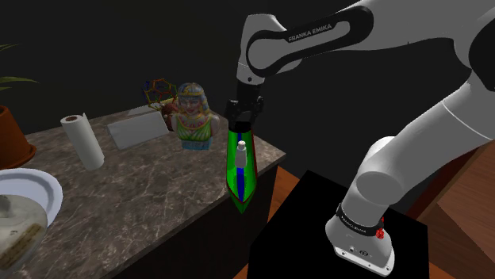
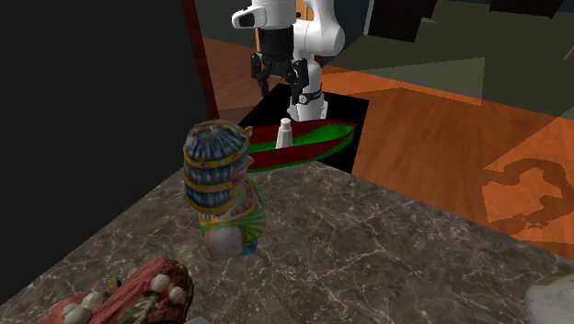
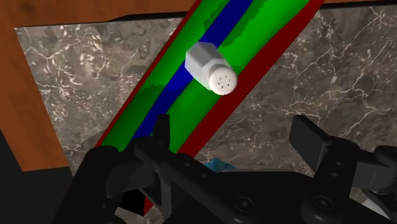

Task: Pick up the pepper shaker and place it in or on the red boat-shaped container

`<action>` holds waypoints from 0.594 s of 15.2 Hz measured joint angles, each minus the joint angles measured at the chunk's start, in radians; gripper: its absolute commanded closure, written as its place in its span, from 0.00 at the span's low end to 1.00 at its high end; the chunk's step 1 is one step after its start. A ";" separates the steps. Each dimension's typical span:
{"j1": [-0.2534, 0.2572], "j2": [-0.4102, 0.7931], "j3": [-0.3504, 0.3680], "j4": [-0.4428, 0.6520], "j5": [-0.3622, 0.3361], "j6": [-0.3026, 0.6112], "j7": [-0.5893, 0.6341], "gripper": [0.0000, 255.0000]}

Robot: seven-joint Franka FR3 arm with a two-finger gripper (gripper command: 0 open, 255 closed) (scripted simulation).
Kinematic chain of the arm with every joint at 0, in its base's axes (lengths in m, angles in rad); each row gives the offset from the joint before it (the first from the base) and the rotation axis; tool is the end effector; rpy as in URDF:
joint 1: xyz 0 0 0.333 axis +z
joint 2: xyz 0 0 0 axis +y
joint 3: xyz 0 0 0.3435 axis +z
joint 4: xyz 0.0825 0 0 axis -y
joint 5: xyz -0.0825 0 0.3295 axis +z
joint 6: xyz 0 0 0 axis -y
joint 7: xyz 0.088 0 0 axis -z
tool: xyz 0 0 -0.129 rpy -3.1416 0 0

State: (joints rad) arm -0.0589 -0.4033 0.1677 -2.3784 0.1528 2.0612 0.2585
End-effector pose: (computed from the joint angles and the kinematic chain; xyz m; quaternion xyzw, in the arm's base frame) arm 0.3726 0.0581 0.5044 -0.9921 0.1130 -0.0345 0.0428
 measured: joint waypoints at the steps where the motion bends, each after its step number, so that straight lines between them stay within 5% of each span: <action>1: 0.000 -0.008 -0.001 0.019 -0.001 -0.027 0.003 0.00; 9: -0.002 -0.029 -0.008 0.063 -0.004 -0.093 0.003 0.00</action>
